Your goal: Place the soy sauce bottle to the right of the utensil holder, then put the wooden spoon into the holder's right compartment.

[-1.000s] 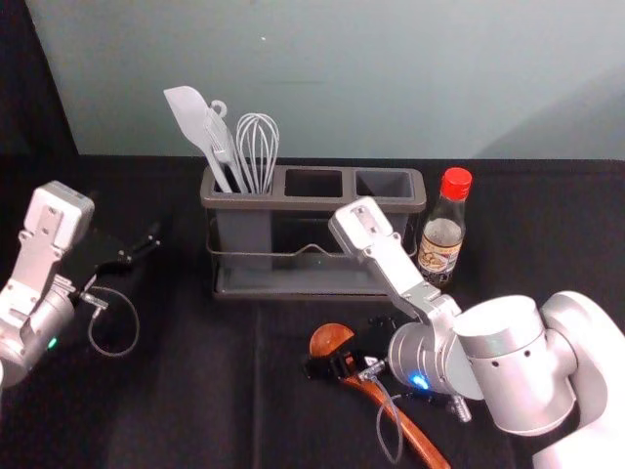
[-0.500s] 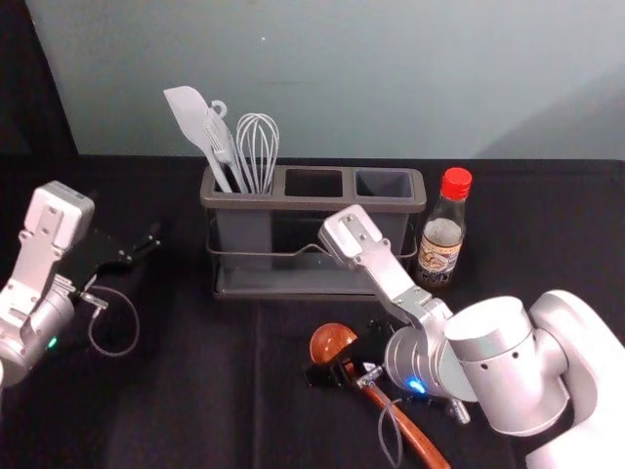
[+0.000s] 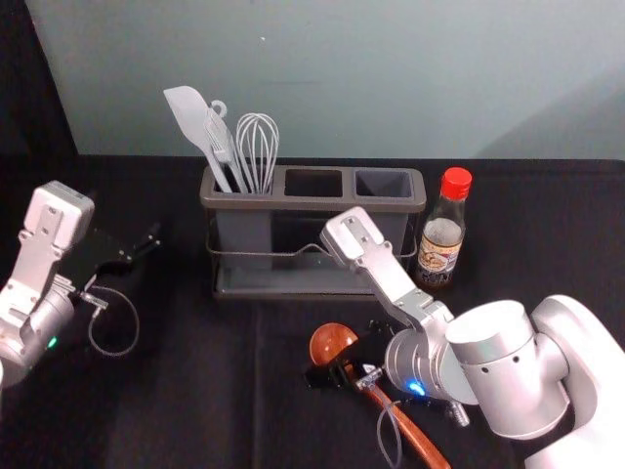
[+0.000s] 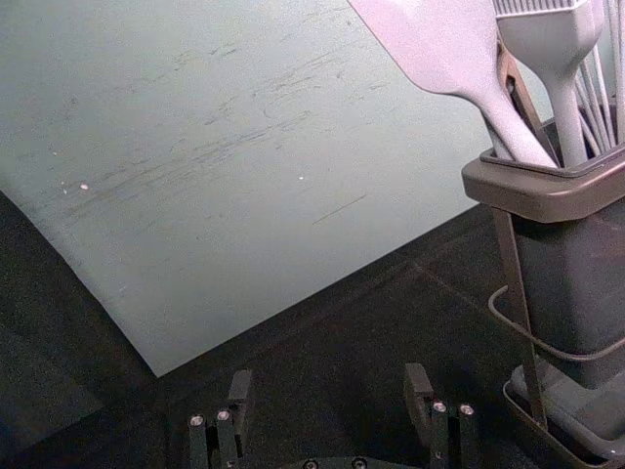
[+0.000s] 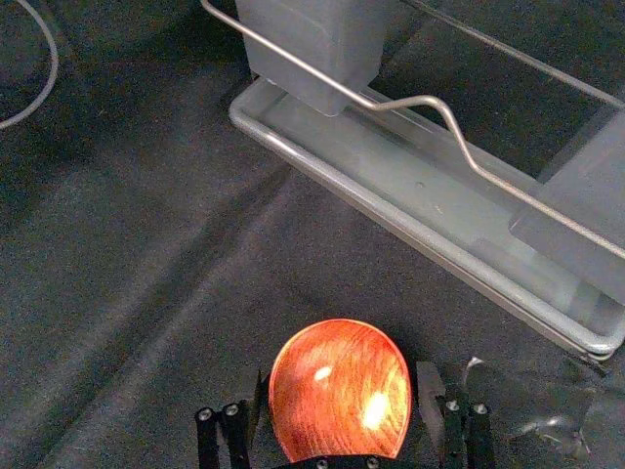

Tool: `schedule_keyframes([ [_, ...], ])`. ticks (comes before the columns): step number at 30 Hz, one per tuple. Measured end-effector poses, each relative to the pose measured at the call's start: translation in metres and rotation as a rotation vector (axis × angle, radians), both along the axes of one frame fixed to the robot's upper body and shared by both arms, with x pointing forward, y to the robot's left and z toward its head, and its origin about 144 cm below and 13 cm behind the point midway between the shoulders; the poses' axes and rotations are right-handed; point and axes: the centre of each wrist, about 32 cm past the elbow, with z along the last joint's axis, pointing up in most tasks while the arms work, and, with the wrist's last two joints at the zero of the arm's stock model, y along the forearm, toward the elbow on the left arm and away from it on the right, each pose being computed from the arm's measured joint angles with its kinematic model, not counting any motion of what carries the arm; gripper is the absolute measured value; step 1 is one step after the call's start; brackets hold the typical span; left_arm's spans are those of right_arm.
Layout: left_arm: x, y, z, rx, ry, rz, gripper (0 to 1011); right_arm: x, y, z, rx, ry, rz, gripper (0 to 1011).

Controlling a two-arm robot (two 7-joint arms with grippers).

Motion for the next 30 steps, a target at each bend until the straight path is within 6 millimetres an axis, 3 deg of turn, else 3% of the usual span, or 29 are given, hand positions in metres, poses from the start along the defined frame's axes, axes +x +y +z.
schedule_keyframes([
  [9,0.0,0.0,0.0,0.0,0.0,0.0,1000,0.0,-0.002,0.0,0.012,0.0,-0.001,994],
  [17,0.0,0.0,0.0,0.0,0.0,0.0,1000,0.0,-0.003,-0.002,0.021,0.003,-0.011,839],
  [30,0.0,0.0,0.0,0.0,0.0,0.0,1000,-0.009,-0.016,0.004,0.061,-0.008,-0.006,837],
])
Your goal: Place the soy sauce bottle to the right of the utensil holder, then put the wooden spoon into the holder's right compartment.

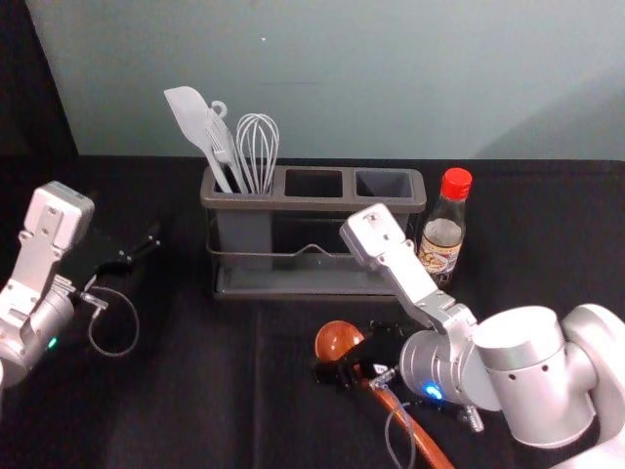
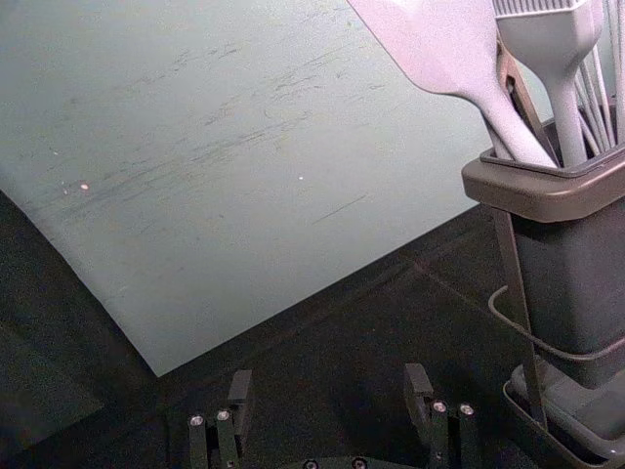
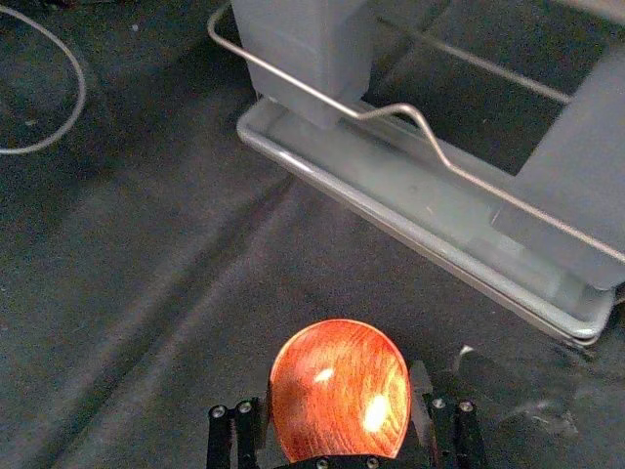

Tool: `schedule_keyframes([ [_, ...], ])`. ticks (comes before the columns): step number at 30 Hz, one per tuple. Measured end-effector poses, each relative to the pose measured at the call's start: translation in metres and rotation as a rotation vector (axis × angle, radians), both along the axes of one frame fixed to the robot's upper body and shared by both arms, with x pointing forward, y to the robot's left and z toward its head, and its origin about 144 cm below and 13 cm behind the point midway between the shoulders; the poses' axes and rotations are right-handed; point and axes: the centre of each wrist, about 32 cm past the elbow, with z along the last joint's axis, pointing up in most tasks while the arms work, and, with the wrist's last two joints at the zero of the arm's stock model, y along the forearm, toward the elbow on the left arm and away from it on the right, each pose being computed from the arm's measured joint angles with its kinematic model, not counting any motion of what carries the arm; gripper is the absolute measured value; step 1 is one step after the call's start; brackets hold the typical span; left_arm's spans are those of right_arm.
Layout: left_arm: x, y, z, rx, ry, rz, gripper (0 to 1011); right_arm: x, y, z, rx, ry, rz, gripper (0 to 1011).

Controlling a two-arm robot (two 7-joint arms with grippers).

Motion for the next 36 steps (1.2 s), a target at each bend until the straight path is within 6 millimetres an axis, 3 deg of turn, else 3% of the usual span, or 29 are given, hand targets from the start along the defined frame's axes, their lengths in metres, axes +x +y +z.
schedule_keyframes([
  [19,0.0,0.0,0.0,0.0,0.0,0.0,1000,-0.045,-0.033,0.013,0.09,-0.22,0.011,838],
  [26,0.0,0.0,0.0,0.0,0.0,0.0,1000,-0.066,-0.047,0.003,0.183,-0.452,0.019,838],
  [36,0.0,0.0,0.0,0.0,0.0,0.0,1000,-0.09,-0.061,-0.032,0.284,-0.841,0.003,837],
])
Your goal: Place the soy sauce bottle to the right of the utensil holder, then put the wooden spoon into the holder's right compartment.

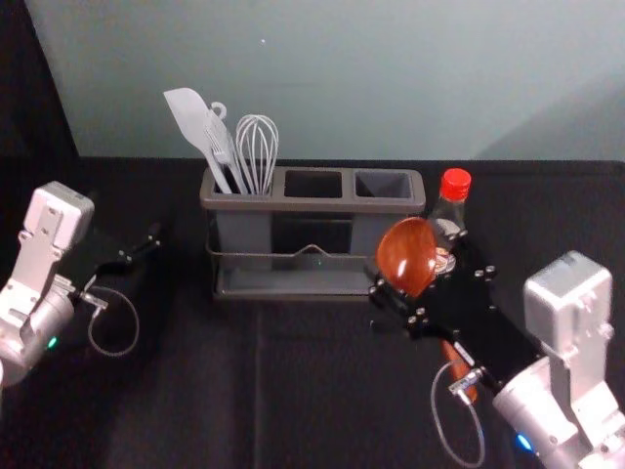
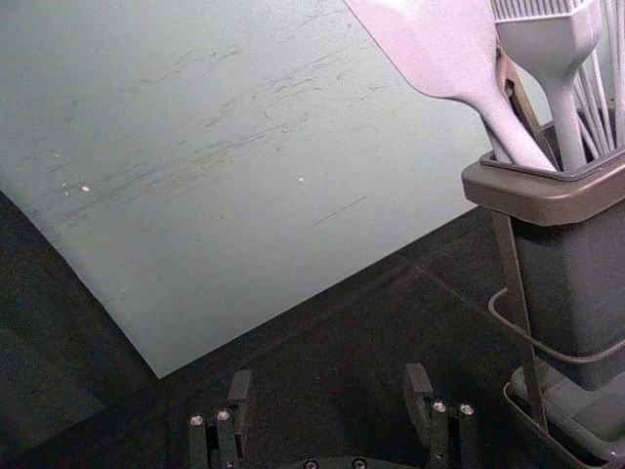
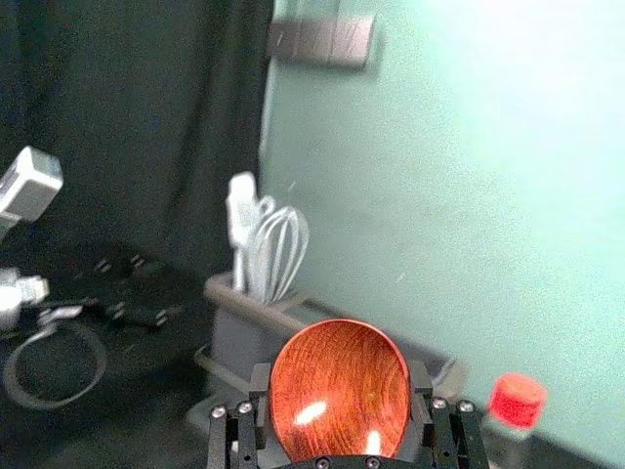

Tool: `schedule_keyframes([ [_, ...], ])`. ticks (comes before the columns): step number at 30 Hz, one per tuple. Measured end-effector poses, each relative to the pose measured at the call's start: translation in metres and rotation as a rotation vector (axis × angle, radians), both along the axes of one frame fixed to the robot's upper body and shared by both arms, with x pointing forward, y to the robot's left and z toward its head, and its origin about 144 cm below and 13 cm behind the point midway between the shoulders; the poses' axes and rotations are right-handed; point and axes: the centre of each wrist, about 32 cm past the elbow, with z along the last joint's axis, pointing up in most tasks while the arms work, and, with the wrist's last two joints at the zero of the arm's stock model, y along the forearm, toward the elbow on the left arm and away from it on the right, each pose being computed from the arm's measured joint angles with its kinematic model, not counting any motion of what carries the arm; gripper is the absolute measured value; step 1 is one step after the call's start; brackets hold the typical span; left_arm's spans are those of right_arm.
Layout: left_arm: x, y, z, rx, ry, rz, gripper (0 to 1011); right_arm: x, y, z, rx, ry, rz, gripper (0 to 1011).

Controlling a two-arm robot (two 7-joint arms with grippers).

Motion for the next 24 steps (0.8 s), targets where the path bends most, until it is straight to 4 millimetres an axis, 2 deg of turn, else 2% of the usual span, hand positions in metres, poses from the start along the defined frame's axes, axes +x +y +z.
schedule_keyframes([
  [3,0.0,0.0,0.0,0.0,0.0,0.0,1000,-0.005,0.0,-0.009,0.013,-0.08,-0.034,838],
  [8,0.0,0.0,0.0,0.0,0.0,0.0,1000,-0.009,-0.001,-0.016,0.038,-0.094,-0.064,838],
  [24,0.0,0.0,0.0,0.0,0.0,0.0,1000,-0.009,-0.001,-0.017,0.04,-0.097,-0.064,837],
])
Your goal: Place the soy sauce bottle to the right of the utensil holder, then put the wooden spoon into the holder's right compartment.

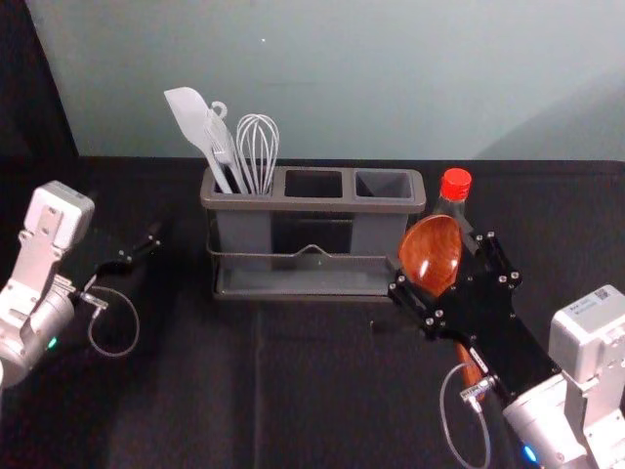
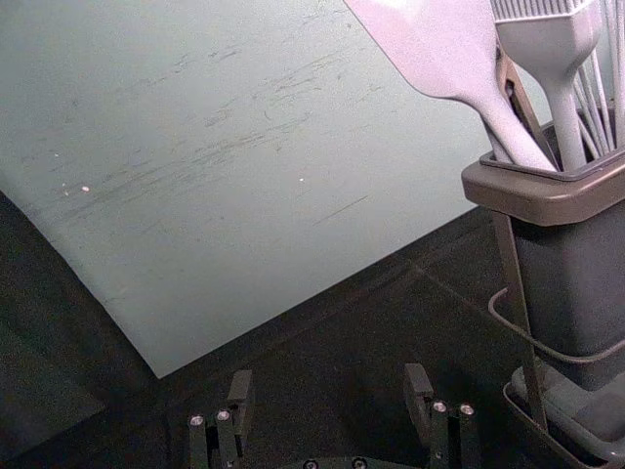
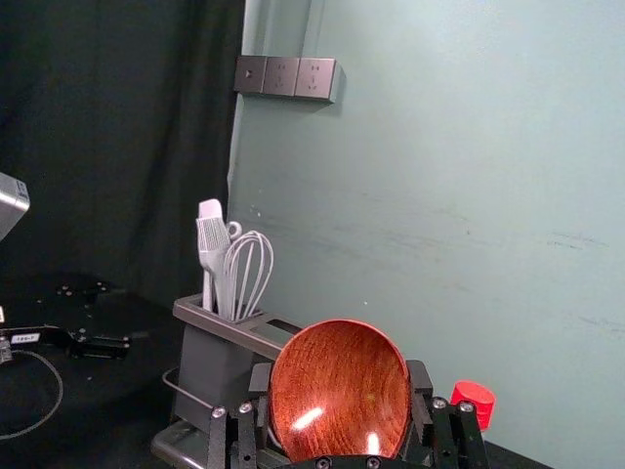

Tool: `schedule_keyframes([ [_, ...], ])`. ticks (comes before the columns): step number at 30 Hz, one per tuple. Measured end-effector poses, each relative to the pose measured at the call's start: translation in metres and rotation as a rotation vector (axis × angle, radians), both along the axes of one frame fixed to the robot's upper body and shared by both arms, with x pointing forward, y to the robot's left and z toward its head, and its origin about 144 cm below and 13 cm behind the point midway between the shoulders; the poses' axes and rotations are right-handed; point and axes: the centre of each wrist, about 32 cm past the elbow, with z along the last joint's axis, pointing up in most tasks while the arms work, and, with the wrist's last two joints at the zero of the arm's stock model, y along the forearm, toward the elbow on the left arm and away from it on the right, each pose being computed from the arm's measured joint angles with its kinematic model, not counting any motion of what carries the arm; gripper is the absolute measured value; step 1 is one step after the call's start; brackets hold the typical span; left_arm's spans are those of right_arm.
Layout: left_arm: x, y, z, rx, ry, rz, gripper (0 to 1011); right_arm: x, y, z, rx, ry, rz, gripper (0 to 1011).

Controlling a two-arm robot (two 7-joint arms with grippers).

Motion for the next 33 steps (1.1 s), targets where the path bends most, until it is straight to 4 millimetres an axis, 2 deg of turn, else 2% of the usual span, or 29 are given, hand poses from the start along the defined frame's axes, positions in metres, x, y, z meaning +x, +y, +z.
schedule_keyframes([
  [8,0.0,0.0,0.0,0.0,0.0,0.0,1000,0.0,0.0,0.0,0.002,-0.001,0.0,838],
  [14,0.0,0.0,0.0,0.0,0.0,0.0,1000,0.013,0.001,0.009,0.013,-0.026,0.014,838],
  [24,0.0,0.0,0.0,0.0,0.0,0.0,1000,0.06,0.012,0.046,0.036,-0.149,0.091,838],
  [27,0.0,0.0,0.0,0.0,0.0,0.0,1000,0.082,0.014,0.058,0.049,-0.18,0.121,838],
  [33,0.0,0.0,0.0,0.0,0.0,0.0,1000,0.111,0.015,0.066,0.08,-0.211,0.153,837],
])
